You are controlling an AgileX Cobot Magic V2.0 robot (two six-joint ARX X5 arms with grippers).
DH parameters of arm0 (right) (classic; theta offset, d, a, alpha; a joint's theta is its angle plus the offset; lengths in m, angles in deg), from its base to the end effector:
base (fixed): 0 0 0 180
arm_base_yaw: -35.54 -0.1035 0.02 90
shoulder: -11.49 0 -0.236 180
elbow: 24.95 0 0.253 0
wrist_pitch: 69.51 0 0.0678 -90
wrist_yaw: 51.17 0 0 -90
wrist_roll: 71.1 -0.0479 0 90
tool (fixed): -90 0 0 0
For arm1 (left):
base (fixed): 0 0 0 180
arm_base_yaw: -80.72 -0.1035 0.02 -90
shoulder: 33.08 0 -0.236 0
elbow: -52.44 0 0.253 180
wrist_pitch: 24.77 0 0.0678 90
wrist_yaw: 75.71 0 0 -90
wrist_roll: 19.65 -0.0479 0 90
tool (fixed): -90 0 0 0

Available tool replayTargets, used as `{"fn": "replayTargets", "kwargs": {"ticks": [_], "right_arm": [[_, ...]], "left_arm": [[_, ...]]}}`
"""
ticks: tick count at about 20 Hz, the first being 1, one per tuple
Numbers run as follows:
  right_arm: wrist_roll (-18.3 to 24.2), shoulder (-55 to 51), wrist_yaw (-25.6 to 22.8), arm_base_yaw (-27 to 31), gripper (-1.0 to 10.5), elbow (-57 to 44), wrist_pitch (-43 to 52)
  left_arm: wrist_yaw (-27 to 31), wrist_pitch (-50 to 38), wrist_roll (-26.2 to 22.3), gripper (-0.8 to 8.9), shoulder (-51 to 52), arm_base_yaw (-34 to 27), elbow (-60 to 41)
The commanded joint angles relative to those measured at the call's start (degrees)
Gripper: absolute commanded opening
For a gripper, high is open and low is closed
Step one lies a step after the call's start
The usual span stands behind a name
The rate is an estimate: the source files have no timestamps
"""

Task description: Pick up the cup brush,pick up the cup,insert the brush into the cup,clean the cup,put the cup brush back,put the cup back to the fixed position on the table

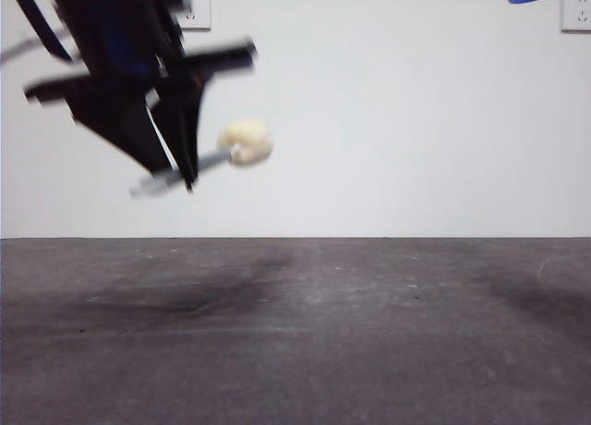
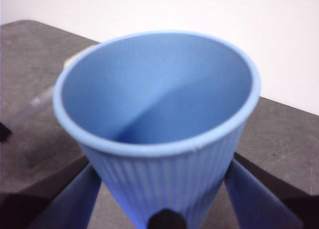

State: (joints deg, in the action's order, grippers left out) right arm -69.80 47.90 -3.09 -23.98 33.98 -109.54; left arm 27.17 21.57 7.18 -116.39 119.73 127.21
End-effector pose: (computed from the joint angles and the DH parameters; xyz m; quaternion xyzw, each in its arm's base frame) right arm 0.1100 0.1237 0.3094 -0.1289 0.0946 0.1523 0.9753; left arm 0.2465 -0.1859 0.2067 -0.0045 0.4496 -0.0990 0.8877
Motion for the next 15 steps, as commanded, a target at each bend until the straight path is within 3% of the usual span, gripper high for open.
{"fn": "replayTargets", "kwargs": {"ticks": [1, 8, 15], "right_arm": [[-1.4, -0.8, 0.9, -0.1, -0.2, 0.1, 0.5], [-1.9, -0.9, 1.5, -0.1, -0.2, 0.1, 0.4], [-3.0, -0.9, 1.5, -0.1, -0.2, 0.1, 0.3]], "left_arm": [[0.5, -2.3, 3.1, -0.09, -4.8, -0.1, -0.7], [0.4, -8.6, 3.2, -0.09, -15.3, -0.5, -0.7], [0.5, -11.5, 3.2, -0.09, -18.8, -0.9, -0.7]]}}
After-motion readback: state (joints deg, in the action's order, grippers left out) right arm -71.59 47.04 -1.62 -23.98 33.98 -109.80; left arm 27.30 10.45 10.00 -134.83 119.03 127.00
